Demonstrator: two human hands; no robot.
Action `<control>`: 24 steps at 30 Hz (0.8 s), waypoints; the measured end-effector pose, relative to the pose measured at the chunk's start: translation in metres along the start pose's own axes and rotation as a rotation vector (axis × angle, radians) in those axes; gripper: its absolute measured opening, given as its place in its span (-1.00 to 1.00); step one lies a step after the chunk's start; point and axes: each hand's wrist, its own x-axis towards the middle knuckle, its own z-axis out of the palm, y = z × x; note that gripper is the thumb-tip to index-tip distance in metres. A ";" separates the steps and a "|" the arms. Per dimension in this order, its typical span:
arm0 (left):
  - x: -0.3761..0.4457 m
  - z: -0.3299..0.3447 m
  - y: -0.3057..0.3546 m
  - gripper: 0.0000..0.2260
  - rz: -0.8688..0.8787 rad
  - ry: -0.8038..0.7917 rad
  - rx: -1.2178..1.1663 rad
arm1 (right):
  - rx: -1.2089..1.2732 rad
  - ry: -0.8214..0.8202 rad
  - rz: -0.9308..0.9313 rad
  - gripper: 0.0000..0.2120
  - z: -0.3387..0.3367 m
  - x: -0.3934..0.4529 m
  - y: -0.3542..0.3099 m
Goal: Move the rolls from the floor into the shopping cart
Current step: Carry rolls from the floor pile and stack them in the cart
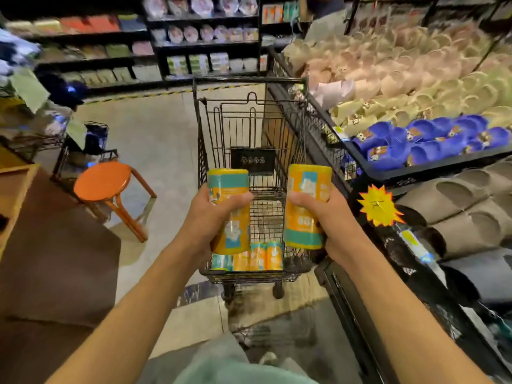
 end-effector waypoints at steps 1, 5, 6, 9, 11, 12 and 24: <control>0.012 0.001 -0.001 -0.43 -0.011 0.018 0.003 | -0.009 0.000 0.016 -0.42 0.000 0.014 0.002; 0.062 0.001 -0.007 -0.54 -0.057 0.067 0.012 | -0.035 -0.006 0.085 -0.45 0.001 0.071 0.015; 0.075 -0.001 -0.009 -0.54 -0.071 0.080 0.014 | -0.043 -0.005 0.103 -0.45 0.003 0.085 0.019; 0.115 -0.009 -0.016 -0.54 -0.117 0.095 0.015 | -0.045 0.017 0.158 -0.45 0.012 0.123 0.030; 0.142 -0.016 -0.023 -0.58 -0.150 0.104 0.015 | -0.059 0.019 0.196 -0.44 0.017 0.147 0.037; 0.156 -0.020 -0.027 -0.56 -0.168 0.112 0.013 | -0.073 0.021 0.219 -0.43 0.018 0.158 0.040; 0.324 -0.055 -0.159 -0.51 -0.341 0.293 0.092 | -0.221 0.049 0.441 -0.55 0.026 0.317 0.187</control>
